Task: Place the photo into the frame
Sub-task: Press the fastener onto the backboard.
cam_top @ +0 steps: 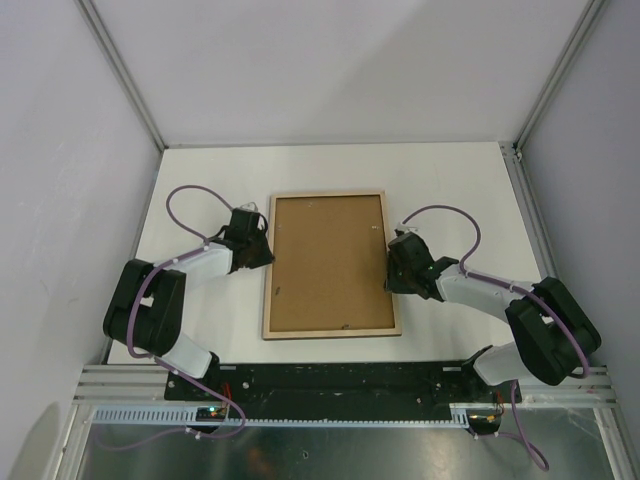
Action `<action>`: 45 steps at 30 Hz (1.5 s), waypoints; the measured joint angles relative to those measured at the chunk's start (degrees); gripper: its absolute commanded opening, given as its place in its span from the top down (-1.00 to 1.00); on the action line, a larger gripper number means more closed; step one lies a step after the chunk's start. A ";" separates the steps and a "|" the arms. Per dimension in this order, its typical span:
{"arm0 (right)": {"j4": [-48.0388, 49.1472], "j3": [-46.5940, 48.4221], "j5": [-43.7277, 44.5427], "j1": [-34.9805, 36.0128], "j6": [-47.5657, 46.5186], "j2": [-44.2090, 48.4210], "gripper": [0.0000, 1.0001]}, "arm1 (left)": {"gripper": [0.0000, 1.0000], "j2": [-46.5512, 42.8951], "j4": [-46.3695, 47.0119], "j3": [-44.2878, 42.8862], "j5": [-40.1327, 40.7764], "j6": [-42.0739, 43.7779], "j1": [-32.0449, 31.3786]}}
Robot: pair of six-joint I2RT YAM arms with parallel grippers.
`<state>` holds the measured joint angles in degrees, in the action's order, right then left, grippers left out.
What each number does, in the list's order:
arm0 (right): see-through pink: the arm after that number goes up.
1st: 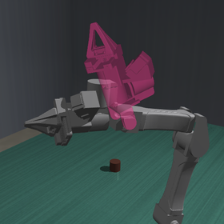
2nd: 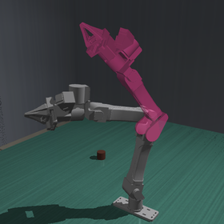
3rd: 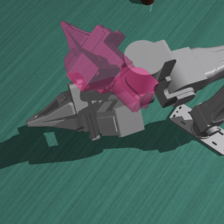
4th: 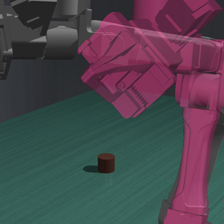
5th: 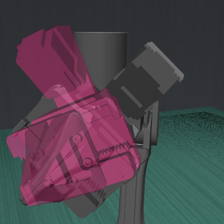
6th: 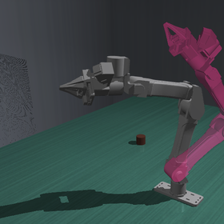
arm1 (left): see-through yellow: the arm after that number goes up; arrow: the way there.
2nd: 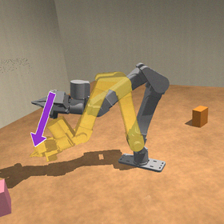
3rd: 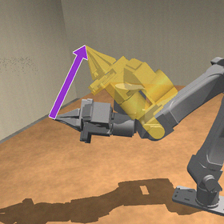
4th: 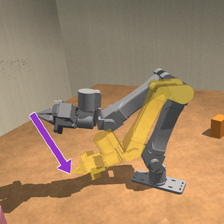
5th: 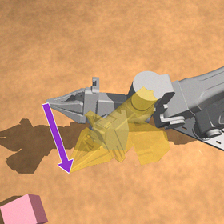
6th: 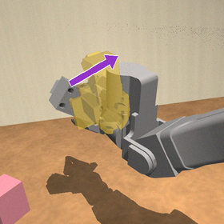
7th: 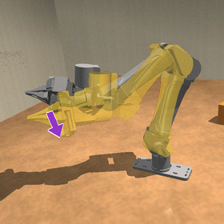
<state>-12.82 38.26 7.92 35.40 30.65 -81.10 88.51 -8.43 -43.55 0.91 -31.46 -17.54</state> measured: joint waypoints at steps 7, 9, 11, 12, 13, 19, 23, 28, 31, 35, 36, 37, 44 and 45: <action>-0.09 -0.04 -0.17 -0.55 1.99 0.20 0.80 | 0.84 0.00 0.02 0.00 -0.02 -0.02 0.07; 0.00 -0.28 -0.15 -0.66 2.73 0.44 0.66 | 0.84 0.00 0.07 0.00 0.00 0.00 0.07; 0.09 -0.52 -0.11 -0.68 3.63 0.63 0.53 | 0.84 0.02 0.09 0.00 0.00 0.00 0.11; 0.13 -0.66 -0.13 -0.68 4.04 0.76 0.46 | 0.85 0.02 0.11 0.00 0.00 0.00 0.15; 0.13 -0.68 -0.11 -0.68 4.35 0.81 0.40 | 0.85 0.02 0.15 0.00 0.00 0.00 0.20; 0.20 -0.81 -0.02 -0.68 5.49 0.85 0.37 | 0.86 0.02 0.17 0.00 -0.04 0.02 0.42; 0.22 -0.94 0.04 -0.68 5.81 1.09 0.48 | 0.86 0.07 0.20 0.00 -0.07 0.02 0.48; 0.04 -1.44 0.02 -0.68 6.36 1.97 0.76 | 0.88 0.11 0.31 0.00 -0.09 0.02 0.50; -0.11 -1.51 0.15 -0.68 6.64 2.43 0.76 | 0.91 0.11 0.39 0.00 -0.13 0.04 0.59; -0.17 -1.55 0.00 -0.61 6.88 2.43 0.70 | 0.94 0.13 0.44 0.00 -0.20 0.04 0.59; -0.17 -1.55 -0.02 -0.57 6.88 2.43 0.58 | 0.95 0.13 0.44 0.00 -0.17 0.04 0.59; -0.17 -1.55 0.00 -0.50 6.88 2.43 0.47 | 0.95 0.13 0.44 0.00 -0.20 0.04 0.59; -0.15 -1.60 -0.90 -0.72 7.04 3.32 -0.27 | 0.99 0.11 0.50 0.00 -0.26 0.04 0.72; -0.15 -1.60 -1.09 -1.40 6.82 3.85 -0.33 | 0.99 0.11 0.50 0.00 -0.52 0.15 0.74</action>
<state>-12.97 36.67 6.83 34.00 37.47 -77.25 88.62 -7.92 -43.55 0.38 -31.31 -16.80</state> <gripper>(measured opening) 0.592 0.220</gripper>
